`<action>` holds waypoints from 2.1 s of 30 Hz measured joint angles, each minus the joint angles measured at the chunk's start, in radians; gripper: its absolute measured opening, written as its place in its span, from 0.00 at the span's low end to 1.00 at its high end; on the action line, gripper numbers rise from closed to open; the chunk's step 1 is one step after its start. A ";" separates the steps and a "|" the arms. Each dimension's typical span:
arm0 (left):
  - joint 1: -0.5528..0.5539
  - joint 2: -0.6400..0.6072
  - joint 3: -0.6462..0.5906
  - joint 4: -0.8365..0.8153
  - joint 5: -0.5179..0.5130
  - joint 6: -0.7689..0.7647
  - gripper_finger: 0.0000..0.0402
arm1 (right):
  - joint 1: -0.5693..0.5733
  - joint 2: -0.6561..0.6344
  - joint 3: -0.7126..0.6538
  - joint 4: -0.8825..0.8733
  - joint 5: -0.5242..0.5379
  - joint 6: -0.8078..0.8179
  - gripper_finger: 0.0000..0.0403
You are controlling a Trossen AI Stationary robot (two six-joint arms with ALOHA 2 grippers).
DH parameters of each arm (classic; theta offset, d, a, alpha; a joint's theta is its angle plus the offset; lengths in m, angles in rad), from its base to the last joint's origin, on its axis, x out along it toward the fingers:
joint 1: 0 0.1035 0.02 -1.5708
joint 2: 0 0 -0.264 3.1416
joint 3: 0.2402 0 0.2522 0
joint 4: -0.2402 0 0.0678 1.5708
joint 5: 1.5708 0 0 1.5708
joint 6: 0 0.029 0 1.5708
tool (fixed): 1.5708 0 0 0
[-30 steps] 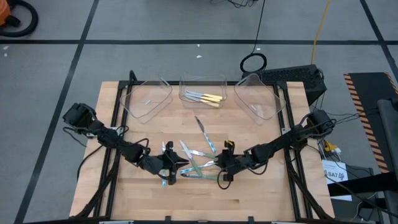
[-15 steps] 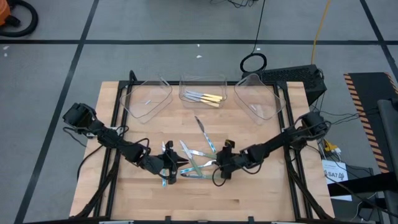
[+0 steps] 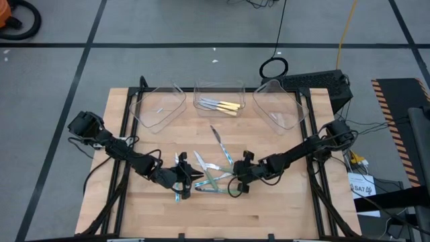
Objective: Sort silverware by color (type)
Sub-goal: Put the top green table knife into the left transparent bin
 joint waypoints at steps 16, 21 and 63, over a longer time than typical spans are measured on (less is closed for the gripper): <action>0.000 0.000 0.000 -0.001 0.000 -0.003 0.11 | 0.004 -0.058 -0.006 -0.015 -0.003 -0.046 0.16; 0.000 0.000 0.000 -0.001 0.000 -0.002 0.11 | 0.005 -0.064 -0.006 -0.010 -0.003 -0.052 0.16; 0.013 0.000 0.000 -0.008 -0.009 -0.014 0.11 | 0.031 -0.204 -0.004 -0.072 0.055 -0.099 0.16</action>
